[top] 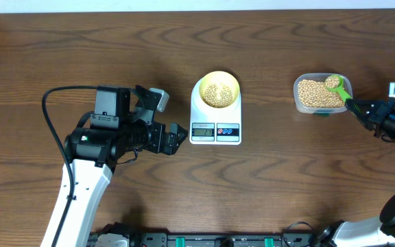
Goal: Scoop item into bowl and weigh 50g on scale
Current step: 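Lift the filled green scoop out of the tub with the right gripper, then carry the scoop leftward over the yellow bowl with the right gripper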
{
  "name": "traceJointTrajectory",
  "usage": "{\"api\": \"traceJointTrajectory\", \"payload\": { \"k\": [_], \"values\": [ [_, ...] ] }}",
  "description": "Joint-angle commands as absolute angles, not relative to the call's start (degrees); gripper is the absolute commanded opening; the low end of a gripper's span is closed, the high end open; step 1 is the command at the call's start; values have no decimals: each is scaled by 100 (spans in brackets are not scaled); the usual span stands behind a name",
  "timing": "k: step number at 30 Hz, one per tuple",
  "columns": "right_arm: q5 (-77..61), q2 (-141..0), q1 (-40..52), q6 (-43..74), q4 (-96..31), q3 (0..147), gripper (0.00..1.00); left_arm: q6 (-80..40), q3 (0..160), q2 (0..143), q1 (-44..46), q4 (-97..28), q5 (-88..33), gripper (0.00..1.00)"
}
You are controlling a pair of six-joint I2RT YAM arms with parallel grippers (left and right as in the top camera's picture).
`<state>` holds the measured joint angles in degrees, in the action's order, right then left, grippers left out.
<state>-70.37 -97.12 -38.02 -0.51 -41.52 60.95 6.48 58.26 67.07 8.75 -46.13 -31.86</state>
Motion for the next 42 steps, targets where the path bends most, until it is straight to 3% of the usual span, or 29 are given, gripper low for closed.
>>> {"api": "traceJointTrajectory", "payload": {
  "k": [1,24,42],
  "values": [
    [-7614,-9751,-3813,-139,-4163,6058,1,746,5837,6709,886,-4622,-3280,98],
    [-7883,-9751,-2381,137,-4141,6058,1,746,5837,6709,886,-4622,-3280,98],
    [-7341,-9751,-714,3404,-1131,6058,1,749,5837,6709,886,-4622,-3280,98]
  ]
}}
